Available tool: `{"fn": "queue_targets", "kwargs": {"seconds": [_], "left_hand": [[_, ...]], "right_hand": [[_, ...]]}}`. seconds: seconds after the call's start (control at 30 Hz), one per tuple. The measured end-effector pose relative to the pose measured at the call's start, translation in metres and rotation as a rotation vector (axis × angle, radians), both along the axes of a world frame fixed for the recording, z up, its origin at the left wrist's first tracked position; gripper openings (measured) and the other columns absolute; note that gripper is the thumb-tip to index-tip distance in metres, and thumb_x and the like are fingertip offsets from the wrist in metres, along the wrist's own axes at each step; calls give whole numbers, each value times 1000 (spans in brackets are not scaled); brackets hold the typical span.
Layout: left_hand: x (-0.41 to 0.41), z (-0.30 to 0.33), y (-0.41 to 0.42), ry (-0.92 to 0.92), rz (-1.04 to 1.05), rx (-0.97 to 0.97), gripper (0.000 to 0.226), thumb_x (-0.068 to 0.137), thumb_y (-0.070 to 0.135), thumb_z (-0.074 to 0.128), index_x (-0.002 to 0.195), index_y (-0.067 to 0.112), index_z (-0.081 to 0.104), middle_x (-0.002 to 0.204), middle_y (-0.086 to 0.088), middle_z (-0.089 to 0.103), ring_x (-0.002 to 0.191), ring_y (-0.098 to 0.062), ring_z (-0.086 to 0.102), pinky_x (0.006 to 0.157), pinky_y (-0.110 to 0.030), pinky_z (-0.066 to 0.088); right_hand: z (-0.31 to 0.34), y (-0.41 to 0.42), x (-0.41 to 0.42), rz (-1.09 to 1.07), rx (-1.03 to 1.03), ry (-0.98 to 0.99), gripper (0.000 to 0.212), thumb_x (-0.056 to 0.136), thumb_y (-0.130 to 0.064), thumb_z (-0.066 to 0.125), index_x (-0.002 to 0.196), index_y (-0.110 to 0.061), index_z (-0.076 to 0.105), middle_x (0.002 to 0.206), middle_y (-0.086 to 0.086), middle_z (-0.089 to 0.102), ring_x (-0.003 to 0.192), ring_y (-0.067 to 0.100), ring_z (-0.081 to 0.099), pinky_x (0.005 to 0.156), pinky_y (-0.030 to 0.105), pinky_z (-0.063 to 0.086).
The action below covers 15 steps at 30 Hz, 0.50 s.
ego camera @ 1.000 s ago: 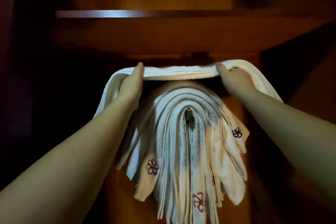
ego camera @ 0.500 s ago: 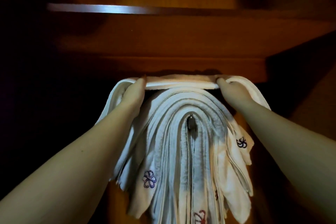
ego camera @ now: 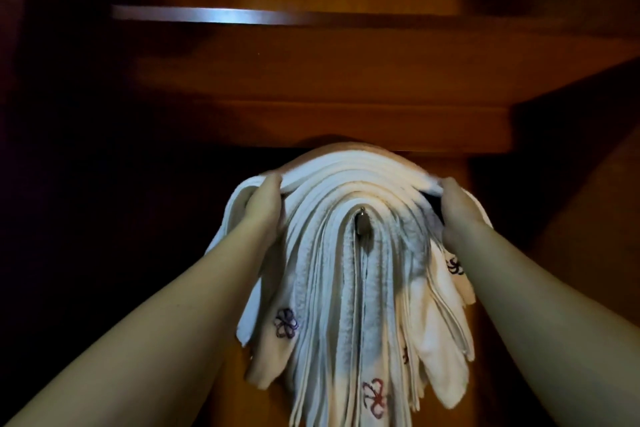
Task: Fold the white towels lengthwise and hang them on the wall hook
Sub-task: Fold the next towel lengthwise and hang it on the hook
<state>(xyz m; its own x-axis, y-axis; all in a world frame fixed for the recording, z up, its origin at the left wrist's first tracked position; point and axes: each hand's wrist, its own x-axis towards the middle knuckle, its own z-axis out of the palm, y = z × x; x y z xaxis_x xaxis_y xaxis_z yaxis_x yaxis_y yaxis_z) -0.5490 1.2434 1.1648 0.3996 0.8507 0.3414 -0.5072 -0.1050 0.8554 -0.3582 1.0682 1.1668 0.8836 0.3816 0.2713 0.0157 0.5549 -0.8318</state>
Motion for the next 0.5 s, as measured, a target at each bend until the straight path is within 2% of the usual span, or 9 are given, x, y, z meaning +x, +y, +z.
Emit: {"fn": "queue_targets", "kwargs": {"seconds": [0.1, 0.17, 0.2, 0.27, 0.3, 0.33, 0.43, 0.5], "left_hand": [[-4, -9, 9, -110, -60, -86, 36, 99, 42, 51, 109, 13, 69, 90, -10, 76, 82, -25, 72, 61, -28, 52], [-10, -21, 16, -180, -45, -188, 33, 101, 39, 49, 103, 11, 67, 81, -8, 73, 72, -22, 69, 56, -25, 51], [-11, -29, 21, -197, -32, -232, 33, 101, 38, 49, 105, 10, 66, 84, -9, 73, 74, -23, 69, 57, -25, 52], [-12, -47, 31, -202, -7, -307, 39, 94, 37, 53, 114, 6, 68, 97, -14, 75, 86, -31, 72, 66, -33, 57], [-11, -53, 35, -200, 2, -327, 43, 91, 36, 54, 118, 5, 68, 103, -16, 75, 90, -33, 73, 69, -37, 58], [-10, -58, 37, -190, 13, -334, 44, 90, 35, 54, 120, 5, 68, 106, -15, 74, 93, -33, 72, 73, -38, 58], [-6, -66, 36, -146, 37, -368, 42, 94, 35, 52, 119, 4, 65, 109, -7, 69, 100, -24, 65, 89, -36, 52], [-5, -70, 39, -108, 60, -400, 45, 82, 36, 60, 115, 5, 66, 103, -6, 73, 94, -26, 69, 81, -37, 56]], "right_hand": [[-8, -10, 19, -50, 21, 106, 24, 94, -35, 57, 104, -13, 60, 91, 8, 63, 71, 20, 62, 52, 27, 52], [-20, -13, 36, -103, -25, 118, 31, 90, -37, 61, 110, -13, 60, 100, 7, 62, 76, 20, 59, 56, 26, 46], [-27, -13, 44, -122, -59, 102, 41, 85, -40, 64, 114, -11, 61, 110, 8, 63, 84, 24, 61, 62, 28, 47], [-40, -9, 55, -89, -67, 130, 65, 78, -50, 68, 127, -7, 61, 129, 13, 61, 110, 33, 61, 90, 37, 51], [-47, -5, 61, -76, -60, 151, 72, 76, -54, 69, 130, -8, 60, 131, 13, 61, 116, 35, 60, 100, 41, 48], [-54, 2, 74, -71, -71, 149, 74, 73, -55, 71, 130, -8, 61, 127, 13, 64, 112, 34, 63, 103, 43, 48], [-69, 18, 84, -87, -138, 141, 67, 71, -54, 65, 122, -11, 67, 103, 7, 74, 90, 28, 70, 92, 42, 55], [-77, 24, 91, -134, -166, 145, 66, 67, -54, 59, 116, -11, 69, 96, 8, 75, 87, 29, 70, 90, 42, 55]]}}
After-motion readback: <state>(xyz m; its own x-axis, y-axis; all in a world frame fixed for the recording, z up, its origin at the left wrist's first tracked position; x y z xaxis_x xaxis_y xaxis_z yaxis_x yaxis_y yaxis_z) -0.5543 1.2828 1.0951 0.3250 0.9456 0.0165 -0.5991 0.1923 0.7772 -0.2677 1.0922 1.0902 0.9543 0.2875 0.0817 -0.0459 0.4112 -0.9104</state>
